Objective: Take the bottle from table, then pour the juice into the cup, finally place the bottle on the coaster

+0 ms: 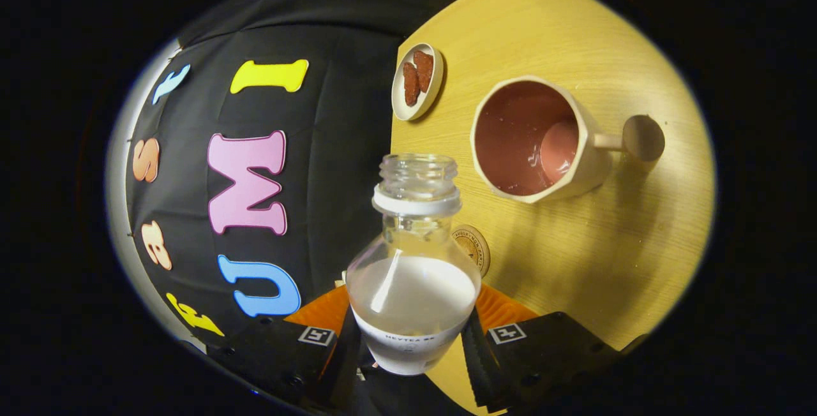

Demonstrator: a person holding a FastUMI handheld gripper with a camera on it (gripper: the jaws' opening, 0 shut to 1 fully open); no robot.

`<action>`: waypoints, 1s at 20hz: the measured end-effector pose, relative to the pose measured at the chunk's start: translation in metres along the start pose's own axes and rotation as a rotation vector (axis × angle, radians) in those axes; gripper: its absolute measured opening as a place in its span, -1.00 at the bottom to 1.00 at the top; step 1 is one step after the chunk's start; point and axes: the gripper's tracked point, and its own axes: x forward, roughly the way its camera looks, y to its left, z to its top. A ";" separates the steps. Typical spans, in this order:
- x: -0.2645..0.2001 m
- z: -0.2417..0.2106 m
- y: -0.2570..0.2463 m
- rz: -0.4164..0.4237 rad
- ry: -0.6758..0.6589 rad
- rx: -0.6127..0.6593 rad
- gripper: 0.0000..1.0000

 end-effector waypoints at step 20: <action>0.010 0.022 0.001 -0.008 0.024 0.405 0.45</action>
